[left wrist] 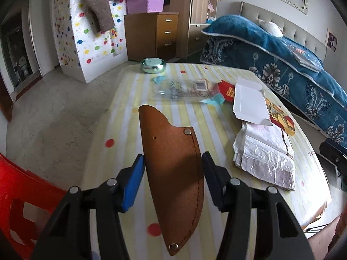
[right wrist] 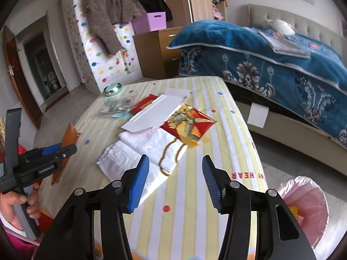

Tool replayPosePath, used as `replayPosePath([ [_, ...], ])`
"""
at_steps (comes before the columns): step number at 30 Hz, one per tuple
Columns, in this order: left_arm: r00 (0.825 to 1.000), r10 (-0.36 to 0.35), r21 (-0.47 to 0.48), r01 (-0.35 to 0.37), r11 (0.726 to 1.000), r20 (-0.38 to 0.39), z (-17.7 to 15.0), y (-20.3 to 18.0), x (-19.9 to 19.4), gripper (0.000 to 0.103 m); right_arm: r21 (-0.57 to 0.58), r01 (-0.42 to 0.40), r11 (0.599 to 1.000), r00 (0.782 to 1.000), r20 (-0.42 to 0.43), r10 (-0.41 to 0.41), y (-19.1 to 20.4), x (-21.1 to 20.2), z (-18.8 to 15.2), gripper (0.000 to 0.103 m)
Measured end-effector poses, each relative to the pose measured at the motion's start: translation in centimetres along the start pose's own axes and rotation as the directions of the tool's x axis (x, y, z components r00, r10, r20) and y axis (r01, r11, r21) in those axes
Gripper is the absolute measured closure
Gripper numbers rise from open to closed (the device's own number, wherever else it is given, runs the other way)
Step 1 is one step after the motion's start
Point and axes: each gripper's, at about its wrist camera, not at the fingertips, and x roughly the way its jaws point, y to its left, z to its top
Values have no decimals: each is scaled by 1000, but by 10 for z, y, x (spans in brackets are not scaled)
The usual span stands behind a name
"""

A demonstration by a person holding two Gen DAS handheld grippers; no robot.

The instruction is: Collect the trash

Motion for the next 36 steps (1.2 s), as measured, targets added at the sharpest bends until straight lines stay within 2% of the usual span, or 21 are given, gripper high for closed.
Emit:
replayPosePath([
  [9, 999, -25, -26, 25, 999, 23, 6, 19, -6, 50, -58, -16, 998, 1000, -26, 15, 32, 25, 18, 51],
  [11, 999, -25, -24, 26, 999, 19, 9, 20, -2, 50, -59, -24, 998, 999, -39, 22, 38, 37, 22, 56],
  [12, 1000, -25, -20, 25, 999, 15, 10, 20, 1, 50, -59, -25, 998, 999, -45, 22, 40, 41, 23, 63],
  [13, 1000, -25, -15, 25, 1000, 12, 11, 20, 4, 50, -59, -22, 998, 999, -51, 19, 42, 48, 26, 65],
  [23, 999, -34, -11, 34, 999, -11, 20, 21, 26, 50, -24, -57, 998, 988, -142, 53, 51, 94, 38, 64],
  [29, 999, -35, -4, 35, 999, -27, 18, 17, 31, 50, 17, -61, 998, 986, -153, 63, 46, 105, 37, 66],
  [31, 999, -33, 0, 33, 999, -28, 16, 15, 30, 50, 24, -64, 998, 986, -153, 66, 45, 105, 36, 88],
  [32, 999, -33, 2, 33, 999, -28, 15, 14, 28, 50, 24, -67, 997, 986, -151, 70, 44, 103, 35, 89],
  [33, 999, -32, 5, 33, 999, -26, 15, 13, 26, 50, 23, -68, 997, 986, -149, 71, 44, 101, 35, 100],
  [34, 999, -31, 7, 31, 999, -25, 14, 11, 25, 50, 22, -68, 997, 987, -145, 71, 43, 99, 35, 103],
  [36, 999, -32, 11, 32, 999, -18, 13, 9, 19, 50, 20, -75, 997, 988, -134, 77, 40, 89, 33, 103],
])
